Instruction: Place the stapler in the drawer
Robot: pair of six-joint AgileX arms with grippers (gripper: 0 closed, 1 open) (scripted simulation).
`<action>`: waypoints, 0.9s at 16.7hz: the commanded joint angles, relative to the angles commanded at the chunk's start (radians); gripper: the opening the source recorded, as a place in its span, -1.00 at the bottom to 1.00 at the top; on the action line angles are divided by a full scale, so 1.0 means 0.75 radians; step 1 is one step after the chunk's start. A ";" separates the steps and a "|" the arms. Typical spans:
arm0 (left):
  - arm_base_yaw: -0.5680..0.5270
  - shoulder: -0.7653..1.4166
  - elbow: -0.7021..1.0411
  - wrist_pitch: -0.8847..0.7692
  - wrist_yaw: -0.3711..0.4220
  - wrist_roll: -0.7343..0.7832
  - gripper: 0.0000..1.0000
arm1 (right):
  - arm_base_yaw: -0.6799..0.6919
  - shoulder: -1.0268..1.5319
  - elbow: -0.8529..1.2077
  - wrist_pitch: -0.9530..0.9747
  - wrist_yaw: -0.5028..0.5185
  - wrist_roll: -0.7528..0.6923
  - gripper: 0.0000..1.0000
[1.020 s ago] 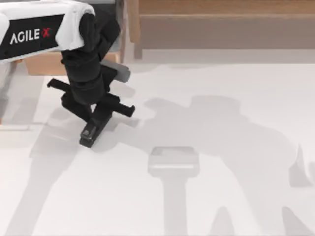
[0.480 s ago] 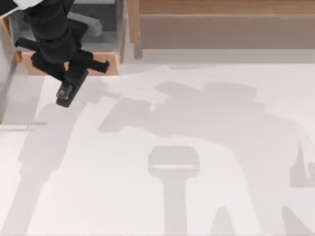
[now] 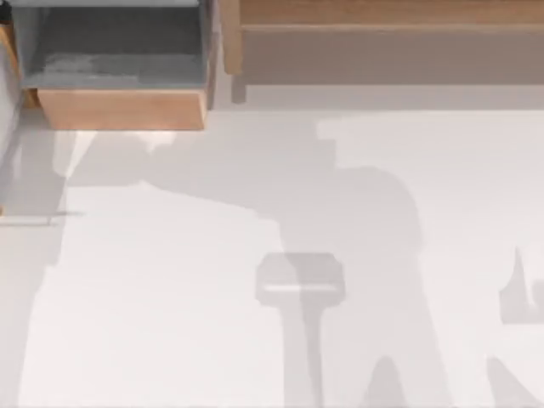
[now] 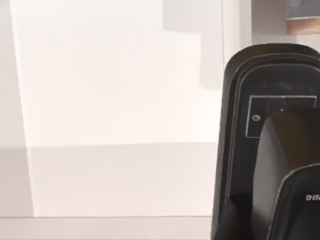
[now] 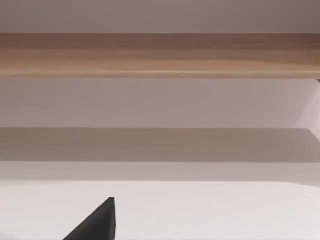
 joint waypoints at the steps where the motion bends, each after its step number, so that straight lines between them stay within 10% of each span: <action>1: 0.059 0.060 0.081 -0.035 0.000 0.011 -1.00 | 0.000 0.000 0.000 0.000 0.000 0.000 1.00; 15: 0.289 0.729 0.783 -0.413 0.094 0.191 -1.00 | 0.000 0.000 0.000 0.000 0.000 0.000 1.00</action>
